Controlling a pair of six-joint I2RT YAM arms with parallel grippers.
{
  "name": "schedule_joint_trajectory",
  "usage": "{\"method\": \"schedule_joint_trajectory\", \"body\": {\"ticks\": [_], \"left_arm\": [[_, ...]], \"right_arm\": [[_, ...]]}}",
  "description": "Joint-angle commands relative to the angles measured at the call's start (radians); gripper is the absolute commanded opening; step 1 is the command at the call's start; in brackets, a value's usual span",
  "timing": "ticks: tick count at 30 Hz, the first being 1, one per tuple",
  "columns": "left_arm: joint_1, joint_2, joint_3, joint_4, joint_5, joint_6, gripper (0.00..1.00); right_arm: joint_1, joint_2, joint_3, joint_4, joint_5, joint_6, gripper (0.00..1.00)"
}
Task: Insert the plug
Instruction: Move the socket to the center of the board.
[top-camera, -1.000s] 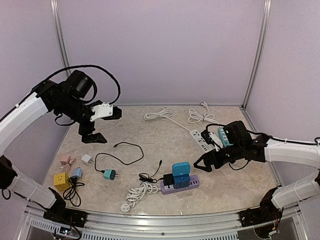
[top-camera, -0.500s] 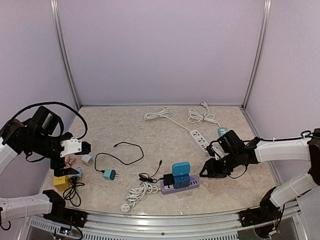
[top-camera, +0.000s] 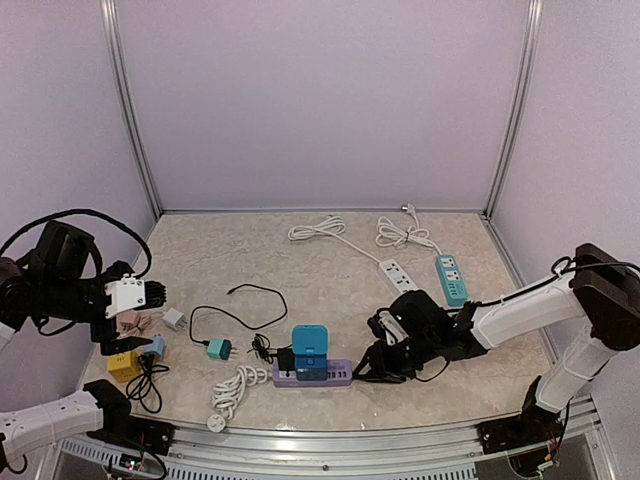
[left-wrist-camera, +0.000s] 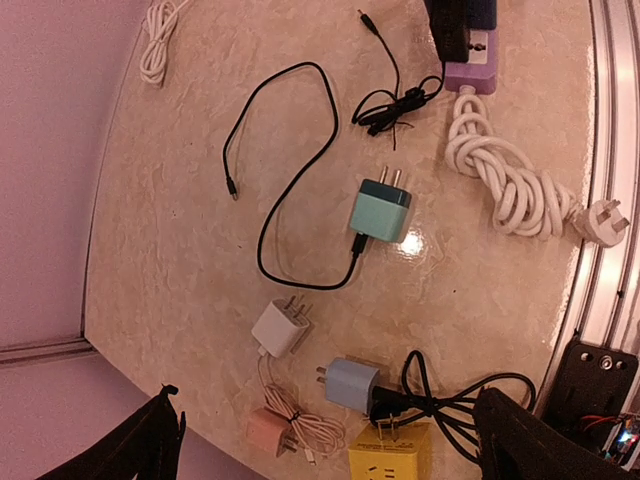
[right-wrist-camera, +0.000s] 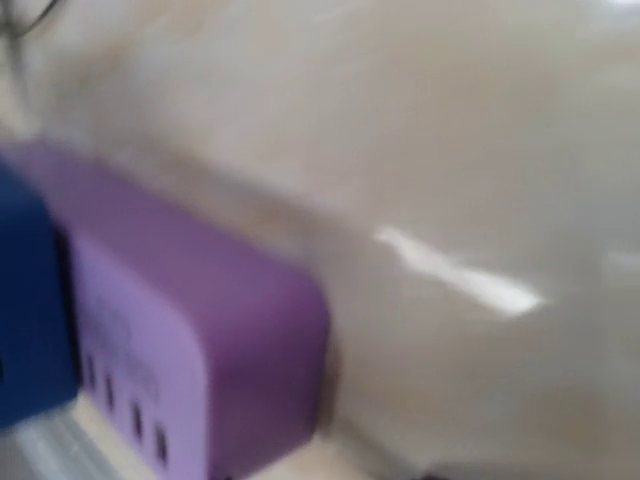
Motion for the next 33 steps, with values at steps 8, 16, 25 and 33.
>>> {"method": "schedule_joint_trajectory", "body": {"ticks": [8,16,25,33], "left_arm": [[-0.007,0.004,-0.004,0.020,-0.006,0.023,0.99],[0.015,0.009,-0.003,0.029,0.007,0.013,0.99],[0.053,0.022,0.011,0.032,0.015,0.012,0.99],[0.078,0.003,-0.007,0.034,0.023,0.015,0.99]], "right_arm": [[0.194,0.138,0.204,-0.133,0.100,-0.291,0.50],[0.185,-0.005,0.223,-0.287,0.181,-0.823,0.68],[0.071,0.066,0.182,0.054,0.002,-1.363,0.93],[0.063,0.269,0.302,0.035,-0.119,-1.367,0.87]]}}
